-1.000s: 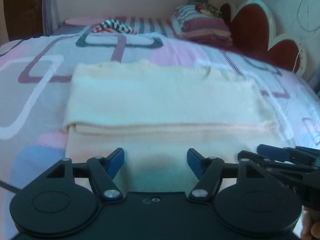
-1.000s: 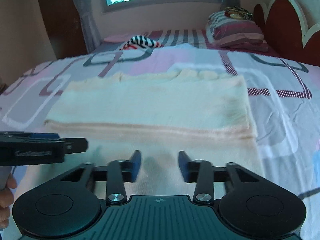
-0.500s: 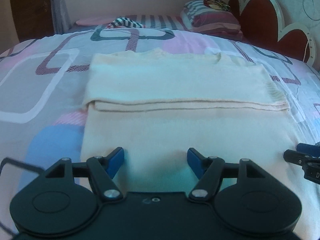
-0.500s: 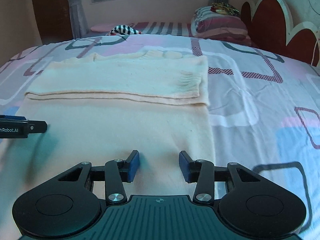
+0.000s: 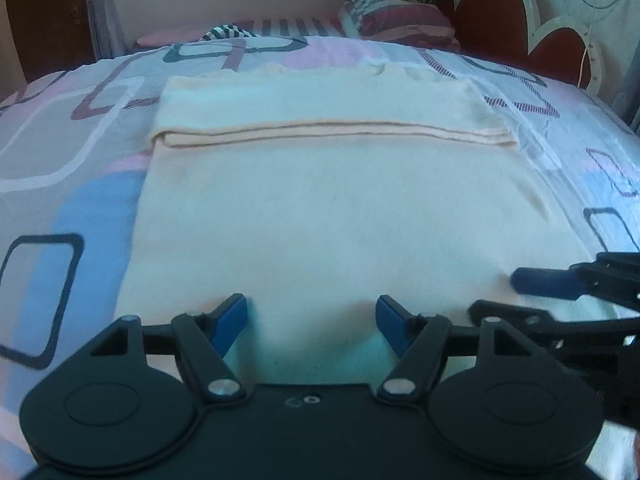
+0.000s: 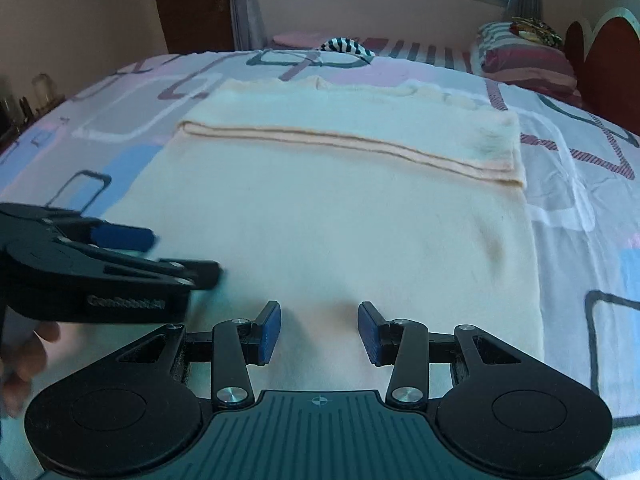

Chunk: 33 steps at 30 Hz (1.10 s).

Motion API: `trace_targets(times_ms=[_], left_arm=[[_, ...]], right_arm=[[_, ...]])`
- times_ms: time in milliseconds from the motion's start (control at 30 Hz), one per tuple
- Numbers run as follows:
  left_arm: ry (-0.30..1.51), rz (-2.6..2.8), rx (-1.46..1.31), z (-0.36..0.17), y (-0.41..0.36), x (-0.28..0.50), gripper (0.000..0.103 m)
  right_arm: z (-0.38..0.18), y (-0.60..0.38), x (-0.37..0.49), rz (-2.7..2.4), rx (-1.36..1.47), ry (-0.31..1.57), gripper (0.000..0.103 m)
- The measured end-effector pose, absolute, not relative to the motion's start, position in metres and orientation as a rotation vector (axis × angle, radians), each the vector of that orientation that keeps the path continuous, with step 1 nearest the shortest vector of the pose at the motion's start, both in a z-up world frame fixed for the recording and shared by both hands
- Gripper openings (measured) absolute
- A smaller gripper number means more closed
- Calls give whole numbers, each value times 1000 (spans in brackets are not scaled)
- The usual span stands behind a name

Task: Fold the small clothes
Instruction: 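Fold the hem up toward the collar with both tools and release, then move both open tools to the end of the folded cream sweater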

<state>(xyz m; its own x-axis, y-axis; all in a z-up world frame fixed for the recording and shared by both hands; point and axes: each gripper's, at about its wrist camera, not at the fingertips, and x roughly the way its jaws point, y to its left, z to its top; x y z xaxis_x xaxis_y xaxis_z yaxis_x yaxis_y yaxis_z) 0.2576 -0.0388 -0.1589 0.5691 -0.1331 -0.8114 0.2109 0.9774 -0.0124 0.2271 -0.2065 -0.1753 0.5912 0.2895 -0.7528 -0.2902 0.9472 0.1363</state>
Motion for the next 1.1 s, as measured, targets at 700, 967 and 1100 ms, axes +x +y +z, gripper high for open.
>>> trace_targets(times_ms=[700, 967, 1100], left_arm=[[981, -141, 30, -140, -28, 196, 72], [980, -220, 147, -154, -15, 162, 74], [998, -216, 107, -149, 4, 154, 75]], right_arm=[[-164, -225, 159, 410, 25, 866, 43], [-175, -212, 121, 332, -40, 880, 43], [-172, -221, 109, 241, -41, 893, 43]])
